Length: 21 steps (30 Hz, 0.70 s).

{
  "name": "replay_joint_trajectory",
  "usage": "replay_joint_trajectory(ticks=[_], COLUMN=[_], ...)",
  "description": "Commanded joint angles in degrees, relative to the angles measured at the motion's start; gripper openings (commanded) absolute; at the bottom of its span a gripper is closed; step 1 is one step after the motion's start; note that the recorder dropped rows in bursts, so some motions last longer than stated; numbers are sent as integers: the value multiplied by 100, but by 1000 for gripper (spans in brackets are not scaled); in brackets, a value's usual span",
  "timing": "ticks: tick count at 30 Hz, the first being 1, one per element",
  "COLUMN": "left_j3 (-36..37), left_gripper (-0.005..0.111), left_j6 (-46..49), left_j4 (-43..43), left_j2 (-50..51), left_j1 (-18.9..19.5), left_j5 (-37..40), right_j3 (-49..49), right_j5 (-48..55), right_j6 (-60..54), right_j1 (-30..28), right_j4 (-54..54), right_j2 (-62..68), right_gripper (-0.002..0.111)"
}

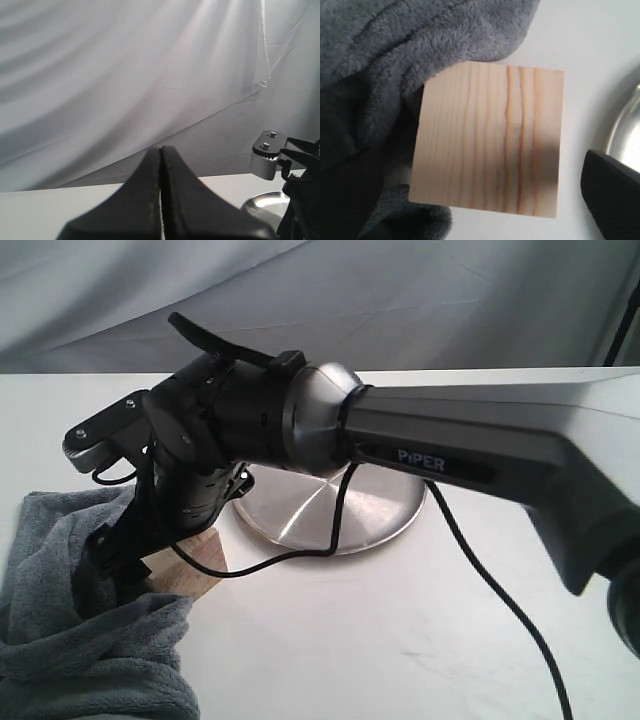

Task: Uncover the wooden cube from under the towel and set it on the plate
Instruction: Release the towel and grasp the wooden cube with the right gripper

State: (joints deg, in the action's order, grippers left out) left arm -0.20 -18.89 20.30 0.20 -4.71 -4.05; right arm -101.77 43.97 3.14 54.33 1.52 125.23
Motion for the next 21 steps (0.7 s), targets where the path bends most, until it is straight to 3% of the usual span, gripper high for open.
replay_joint_trajectory(ticks=[1,12,14,21], left_j3=[20,20,20,20], left_gripper=[0,0,0,0], left_j6=[-29,-29,-29,-29], left_j4=[-4,-4,-4,-4], left_j2=[-20,-20,-20,-20], left_j1=[13,13,13,13], left_j5=[-44,-44,-44,-44], right_j3=[-32,-32,-32,-32], right_j5=[-253,-388,-375,-420], right_j6=[17,17,17,42], right_j1=[-17,-6,-6,-6], right_j4=[-184,-198,-198,-31], right_j2=[34,513,608,453], right_gripper=[100,99,93,46])
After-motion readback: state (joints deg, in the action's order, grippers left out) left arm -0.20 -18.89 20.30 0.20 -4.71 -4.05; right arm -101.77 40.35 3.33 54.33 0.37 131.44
